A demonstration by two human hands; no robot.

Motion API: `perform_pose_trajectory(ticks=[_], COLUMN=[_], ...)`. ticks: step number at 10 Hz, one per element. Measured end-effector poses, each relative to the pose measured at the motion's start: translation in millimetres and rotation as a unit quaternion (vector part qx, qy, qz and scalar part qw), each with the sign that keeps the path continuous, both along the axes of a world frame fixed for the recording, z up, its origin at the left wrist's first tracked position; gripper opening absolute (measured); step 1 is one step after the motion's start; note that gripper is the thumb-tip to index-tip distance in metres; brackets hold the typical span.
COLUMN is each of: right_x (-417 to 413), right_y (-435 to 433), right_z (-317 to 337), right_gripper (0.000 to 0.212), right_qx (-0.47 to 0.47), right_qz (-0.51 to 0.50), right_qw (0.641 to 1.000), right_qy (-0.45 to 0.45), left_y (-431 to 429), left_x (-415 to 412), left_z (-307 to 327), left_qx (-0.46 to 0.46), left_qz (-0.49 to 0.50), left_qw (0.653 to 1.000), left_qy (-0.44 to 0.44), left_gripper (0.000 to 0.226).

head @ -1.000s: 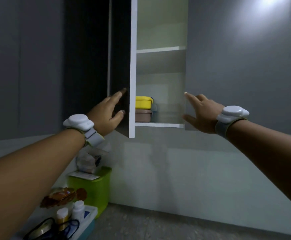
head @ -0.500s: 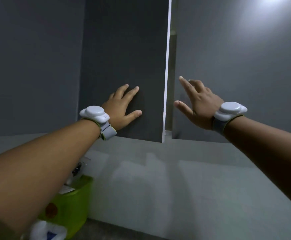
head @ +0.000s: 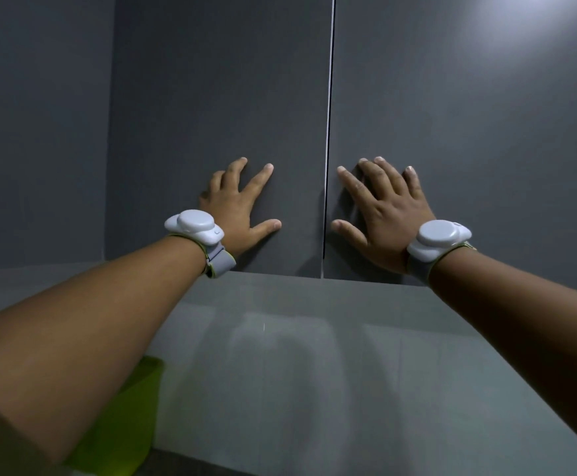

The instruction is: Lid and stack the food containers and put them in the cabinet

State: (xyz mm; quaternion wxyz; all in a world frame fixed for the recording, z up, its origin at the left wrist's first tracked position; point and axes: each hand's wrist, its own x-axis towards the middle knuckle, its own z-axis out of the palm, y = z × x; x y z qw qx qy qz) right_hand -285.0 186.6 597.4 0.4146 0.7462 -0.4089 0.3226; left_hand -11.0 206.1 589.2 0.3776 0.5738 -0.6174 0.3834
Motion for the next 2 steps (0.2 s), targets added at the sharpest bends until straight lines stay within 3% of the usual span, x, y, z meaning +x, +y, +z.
perform_pose_trajectory(ticks=[2], right_x=[8], right_y=[-41], right_z=[-33], right_gripper=[0.081], right_qx=[0.029], right_qz=[0.019], right_qw=[0.998], right_qy=[-0.047], left_y=[-50], left_x=[-1], left_z=[-24], left_qx=[0.077], left_qz=[-0.012], left_qw=[0.997], left_qy=[-0.029], left_gripper=[0.088])
